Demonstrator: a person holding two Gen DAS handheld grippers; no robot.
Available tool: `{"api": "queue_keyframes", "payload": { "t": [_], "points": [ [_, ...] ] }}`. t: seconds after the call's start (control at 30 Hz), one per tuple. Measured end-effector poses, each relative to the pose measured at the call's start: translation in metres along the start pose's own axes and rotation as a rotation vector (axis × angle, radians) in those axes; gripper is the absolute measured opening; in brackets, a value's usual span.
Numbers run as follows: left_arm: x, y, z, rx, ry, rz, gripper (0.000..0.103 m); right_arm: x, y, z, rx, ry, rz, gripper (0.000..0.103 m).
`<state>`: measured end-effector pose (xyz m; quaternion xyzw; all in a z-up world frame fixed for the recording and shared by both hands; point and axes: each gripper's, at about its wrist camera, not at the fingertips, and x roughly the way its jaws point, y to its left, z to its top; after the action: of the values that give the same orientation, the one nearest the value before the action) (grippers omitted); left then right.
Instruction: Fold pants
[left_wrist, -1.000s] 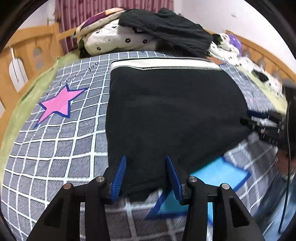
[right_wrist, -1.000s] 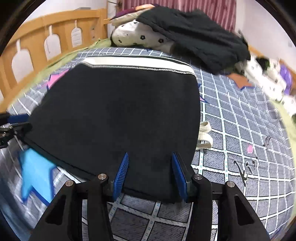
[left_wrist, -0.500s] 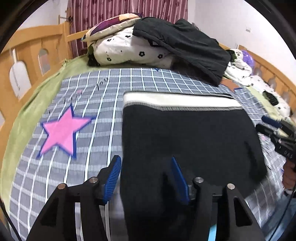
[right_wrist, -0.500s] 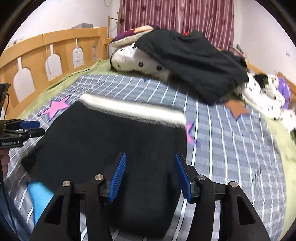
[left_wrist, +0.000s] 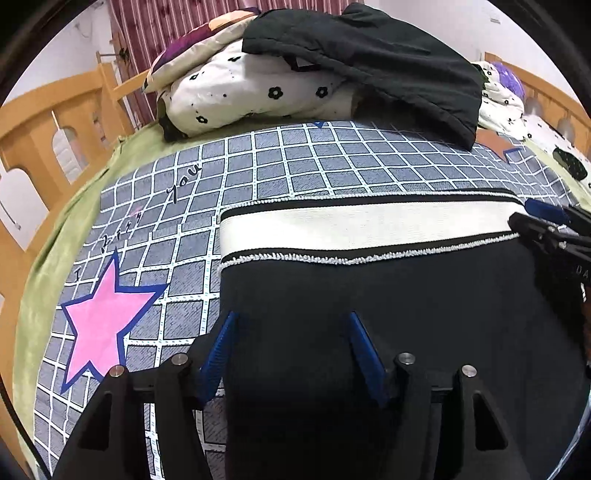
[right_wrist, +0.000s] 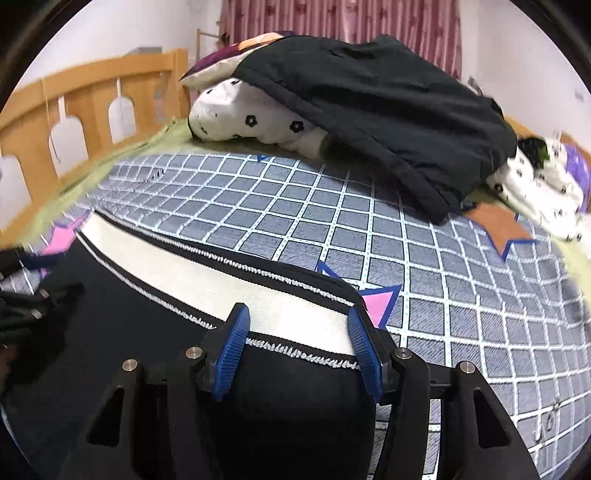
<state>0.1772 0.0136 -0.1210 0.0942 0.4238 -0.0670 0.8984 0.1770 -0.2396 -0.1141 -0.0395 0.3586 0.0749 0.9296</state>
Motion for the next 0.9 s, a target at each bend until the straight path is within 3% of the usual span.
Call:
{"api": "queue_keyframes", "payload": {
  "t": [0.17, 0.4, 0.53, 0.73, 0.9],
  "points": [
    [0.006, 0.002, 0.002, -0.013, 0.008, -0.009, 0.07, 0.0, 0.007, 0.0, -0.032, -0.008, -0.029, 0.054],
    [0.003, 0.005, 0.006, -0.027, -0.02, -0.009, 0.071, -0.001, 0.008, 0.002, -0.044, -0.002, -0.032, 0.056],
    [0.009, 0.001, 0.003, -0.004, -0.005, -0.02, 0.072, -0.007, 0.003, 0.0, -0.03, -0.013, 0.008, 0.054],
    [0.005, -0.008, 0.0, 0.037, -0.001, 0.007, 0.072, -0.003, 0.01, -0.001, -0.06, 0.005, -0.032, 0.054],
    [-0.009, -0.018, -0.014, 0.113, 0.022, -0.006, 0.073, -0.021, 0.009, -0.005, -0.074, 0.028, 0.014, 0.054]
  ]
}}
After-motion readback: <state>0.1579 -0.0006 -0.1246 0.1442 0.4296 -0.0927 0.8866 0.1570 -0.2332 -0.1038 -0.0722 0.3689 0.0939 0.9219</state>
